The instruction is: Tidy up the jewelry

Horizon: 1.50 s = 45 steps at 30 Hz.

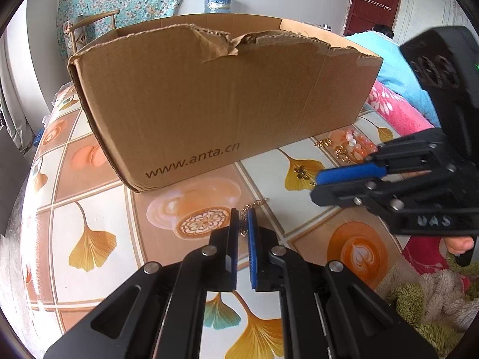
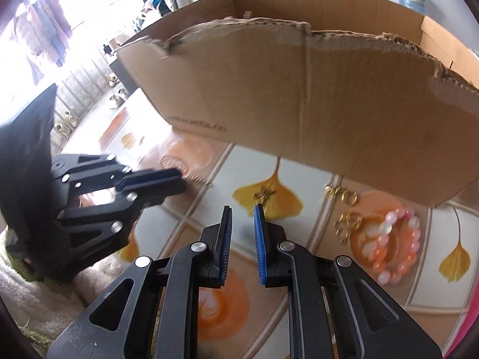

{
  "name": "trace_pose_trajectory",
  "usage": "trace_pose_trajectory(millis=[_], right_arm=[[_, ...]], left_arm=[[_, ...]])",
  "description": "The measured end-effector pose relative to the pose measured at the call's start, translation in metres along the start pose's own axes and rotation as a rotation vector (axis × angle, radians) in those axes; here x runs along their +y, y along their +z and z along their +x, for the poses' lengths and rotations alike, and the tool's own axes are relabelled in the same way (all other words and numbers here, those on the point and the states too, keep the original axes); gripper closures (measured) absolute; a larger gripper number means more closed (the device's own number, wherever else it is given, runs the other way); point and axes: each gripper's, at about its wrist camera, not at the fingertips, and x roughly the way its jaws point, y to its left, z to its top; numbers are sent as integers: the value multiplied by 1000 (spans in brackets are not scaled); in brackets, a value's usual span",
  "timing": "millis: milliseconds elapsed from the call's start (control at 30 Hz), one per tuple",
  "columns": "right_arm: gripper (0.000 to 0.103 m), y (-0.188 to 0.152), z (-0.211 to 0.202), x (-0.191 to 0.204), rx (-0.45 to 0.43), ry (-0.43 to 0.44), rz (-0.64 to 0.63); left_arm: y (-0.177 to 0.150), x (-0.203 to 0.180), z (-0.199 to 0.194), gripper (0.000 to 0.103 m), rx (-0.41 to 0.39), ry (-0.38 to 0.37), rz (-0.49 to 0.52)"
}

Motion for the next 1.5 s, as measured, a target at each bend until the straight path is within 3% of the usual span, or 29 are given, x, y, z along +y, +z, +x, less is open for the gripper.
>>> trace_pose_trajectory(millis=[167,400,533,900,1500], right_arm=[[88,-2,0,0,-13,-78,-13],[88,-8,20,32,8,-168,-82],[98,-7,28,39,13,-160,-59],[100,-11,25,31,-4,-143,-14],[100,2,-39,16,-128,-129,21]], left_arm=[[1,0,0,97,-1,1,-1],[-2,1,-1,97,-1,3,1],[-3,1,-2,97,-3,5,6],[-2,0,-3,97,-2,9,10],[-6,4,-14,102,-19,0,15]])
